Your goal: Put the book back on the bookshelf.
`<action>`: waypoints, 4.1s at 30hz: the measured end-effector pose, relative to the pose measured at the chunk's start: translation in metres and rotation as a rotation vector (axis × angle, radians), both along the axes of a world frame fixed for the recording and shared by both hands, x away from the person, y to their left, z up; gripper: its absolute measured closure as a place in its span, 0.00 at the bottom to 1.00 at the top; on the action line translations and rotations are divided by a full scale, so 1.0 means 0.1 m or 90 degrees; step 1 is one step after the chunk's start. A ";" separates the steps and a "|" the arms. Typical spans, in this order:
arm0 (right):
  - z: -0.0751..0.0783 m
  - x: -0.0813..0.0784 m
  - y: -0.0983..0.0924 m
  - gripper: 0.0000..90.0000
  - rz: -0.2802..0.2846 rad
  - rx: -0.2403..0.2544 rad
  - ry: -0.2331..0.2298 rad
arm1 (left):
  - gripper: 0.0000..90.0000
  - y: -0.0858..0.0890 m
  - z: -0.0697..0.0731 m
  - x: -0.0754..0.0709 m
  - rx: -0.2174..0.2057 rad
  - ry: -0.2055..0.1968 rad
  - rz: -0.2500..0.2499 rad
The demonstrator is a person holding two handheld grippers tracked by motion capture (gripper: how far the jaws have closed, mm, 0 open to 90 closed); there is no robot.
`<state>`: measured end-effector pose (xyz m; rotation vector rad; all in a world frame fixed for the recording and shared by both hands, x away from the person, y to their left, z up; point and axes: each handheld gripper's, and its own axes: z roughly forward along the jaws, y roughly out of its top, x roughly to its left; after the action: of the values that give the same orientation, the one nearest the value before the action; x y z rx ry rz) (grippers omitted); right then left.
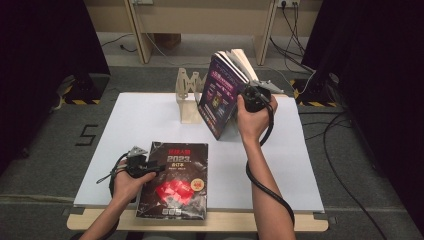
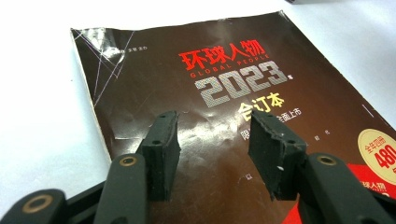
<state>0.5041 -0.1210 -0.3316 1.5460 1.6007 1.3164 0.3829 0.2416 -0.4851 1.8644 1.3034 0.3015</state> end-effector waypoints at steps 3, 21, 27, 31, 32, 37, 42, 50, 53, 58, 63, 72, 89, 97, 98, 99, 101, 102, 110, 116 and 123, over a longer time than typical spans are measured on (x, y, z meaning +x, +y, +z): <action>-0.01 -0.01 0.02 0.72 -0.001 0.001 0.001 | 0.58 0.00 0.00 0.00 0.000 0.000 0.000; -0.11 0.00 0.11 0.70 -0.010 -0.001 0.008 | 0.58 0.00 0.00 0.00 -0.002 0.000 0.000; -0.14 0.01 0.10 0.69 -0.018 0.001 0.012 | 0.58 0.00 0.00 0.00 -0.004 0.000 0.002; -0.16 0.02 0.10 0.68 -0.018 0.000 0.015 | 0.58 0.00 0.00 0.00 -0.003 0.000 -0.001; -0.15 0.03 0.10 0.68 -0.018 0.002 0.016 | 0.58 0.00 0.00 0.00 -0.003 0.000 -0.001; -0.13 0.06 0.12 0.67 -0.013 0.002 0.011 | 0.58 0.00 0.00 0.00 -0.001 0.000 -0.002; -0.08 0.05 0.16 0.69 -0.010 -0.004 -0.002 | 0.58 0.00 0.00 0.00 -0.002 0.001 -0.002; 0.02 0.05 0.19 0.72 0.009 -0.014 -0.027 | 0.58 0.00 -0.01 0.00 -0.003 -0.002 -0.002; 0.06 0.08 0.18 0.72 0.010 -0.012 -0.031 | 0.58 0.00 0.00 0.00 -0.002 0.000 -0.002; 0.10 0.12 0.20 0.73 0.018 -0.018 -0.039 | 0.58 0.00 -0.01 0.01 -0.004 -0.002 -0.001; 0.12 0.12 0.25 0.73 0.033 -0.020 -0.045 | 0.58 0.00 -0.01 0.00 -0.003 -0.002 -0.002; 0.15 0.19 0.25 0.70 0.045 -0.021 -0.047 | 0.58 0.00 -0.01 0.01 -0.003 -0.001 -0.003; 0.23 0.30 0.32 0.66 0.076 -0.050 -0.041 | 0.58 0.01 -0.01 0.01 -0.003 -0.002 -0.002; 0.24 0.37 0.36 0.64 0.082 -0.069 -0.038 | 0.58 0.00 -0.01 0.01 -0.004 -0.003 -0.003; 0.24 0.39 0.37 0.65 0.083 -0.068 -0.037 | 0.58 0.00 -0.01 0.01 -0.004 -0.003 -0.003; 0.24 0.40 0.37 0.65 0.083 -0.073 -0.037 | 0.58 0.00 -0.01 0.01 -0.003 -0.003 -0.005; 0.24 0.42 0.37 0.66 0.084 -0.072 -0.029 | 0.58 0.00 -0.01 0.01 -0.004 -0.003 -0.006; 0.25 0.42 0.37 0.68 0.087 -0.074 -0.029 | 0.58 0.00 -0.01 0.01 -0.004 -0.004 -0.005; 0.23 0.49 0.40 0.73 0.097 -0.082 -0.011 | 0.58 0.00 -0.01 0.01 -0.003 -0.004 -0.005; 0.22 0.50 0.40 0.83 0.094 -0.077 0.006 | 0.58 -0.01 -0.02 0.01 -0.002 -0.002 -0.008; 0.26 0.49 0.42 0.85 0.097 -0.070 0.028 | 0.58 -0.01 -0.02 0.01 -0.002 -0.002 -0.006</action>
<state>0.5534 -0.0787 -0.3054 1.4197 1.8176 1.2578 0.3840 0.2409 -0.4870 1.8664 1.2917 0.2969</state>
